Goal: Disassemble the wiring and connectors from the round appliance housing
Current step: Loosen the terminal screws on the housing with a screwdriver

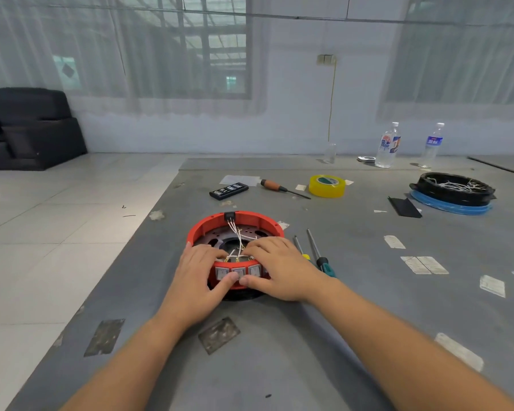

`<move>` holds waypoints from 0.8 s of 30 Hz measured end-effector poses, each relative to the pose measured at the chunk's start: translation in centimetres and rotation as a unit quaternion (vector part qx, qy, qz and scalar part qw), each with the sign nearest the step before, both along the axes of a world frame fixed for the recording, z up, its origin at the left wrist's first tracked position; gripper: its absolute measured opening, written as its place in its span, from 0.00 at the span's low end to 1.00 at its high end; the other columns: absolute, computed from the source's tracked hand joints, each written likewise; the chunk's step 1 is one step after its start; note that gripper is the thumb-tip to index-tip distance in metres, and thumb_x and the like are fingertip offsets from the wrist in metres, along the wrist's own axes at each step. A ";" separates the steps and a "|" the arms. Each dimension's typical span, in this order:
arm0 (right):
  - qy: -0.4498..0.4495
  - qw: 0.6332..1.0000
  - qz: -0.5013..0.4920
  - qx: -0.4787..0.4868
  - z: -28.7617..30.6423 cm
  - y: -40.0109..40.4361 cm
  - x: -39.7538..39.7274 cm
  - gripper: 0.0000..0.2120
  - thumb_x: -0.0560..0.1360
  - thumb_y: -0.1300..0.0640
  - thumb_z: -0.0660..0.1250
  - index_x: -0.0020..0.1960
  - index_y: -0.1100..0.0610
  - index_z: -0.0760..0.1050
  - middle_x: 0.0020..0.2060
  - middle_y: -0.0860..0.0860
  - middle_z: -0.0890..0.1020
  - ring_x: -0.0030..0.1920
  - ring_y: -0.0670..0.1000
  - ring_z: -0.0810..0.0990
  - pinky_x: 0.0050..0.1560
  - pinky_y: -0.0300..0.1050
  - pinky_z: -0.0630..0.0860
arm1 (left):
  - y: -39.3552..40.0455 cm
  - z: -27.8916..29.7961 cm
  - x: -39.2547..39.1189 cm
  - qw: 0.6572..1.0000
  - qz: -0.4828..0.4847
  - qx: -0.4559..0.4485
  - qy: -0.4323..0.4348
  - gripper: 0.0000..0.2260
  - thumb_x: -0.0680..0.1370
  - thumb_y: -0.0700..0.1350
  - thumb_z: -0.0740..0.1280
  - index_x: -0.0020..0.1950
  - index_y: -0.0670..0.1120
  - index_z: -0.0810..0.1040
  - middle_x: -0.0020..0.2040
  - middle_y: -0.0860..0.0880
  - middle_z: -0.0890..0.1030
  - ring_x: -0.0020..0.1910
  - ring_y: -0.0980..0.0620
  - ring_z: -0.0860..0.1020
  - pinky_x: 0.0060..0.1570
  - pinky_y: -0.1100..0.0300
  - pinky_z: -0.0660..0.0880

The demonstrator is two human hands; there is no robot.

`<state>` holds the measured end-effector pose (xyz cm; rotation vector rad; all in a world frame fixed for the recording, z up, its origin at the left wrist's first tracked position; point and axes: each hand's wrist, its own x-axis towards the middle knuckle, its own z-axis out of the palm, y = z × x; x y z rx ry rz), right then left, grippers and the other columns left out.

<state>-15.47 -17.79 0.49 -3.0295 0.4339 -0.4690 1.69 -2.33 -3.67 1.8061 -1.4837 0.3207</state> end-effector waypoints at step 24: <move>0.039 0.896 -0.382 0.222 -1.0 -4.6 -4.6 0.22 0.73 0.33 0.65 0.56 0.49 0.75 0.55 0.54 0.69 0.58 0.59 0.72 0.55 0.52 0.75 | -0.1 -0.3 -0.6 0.999 0.037 0.020 0.019 0.26 0.82 0.64 0.56 0.71 0.53 0.80 0.72 0.54 0.77 0.79 0.54 0.64 0.81 0.49 0.54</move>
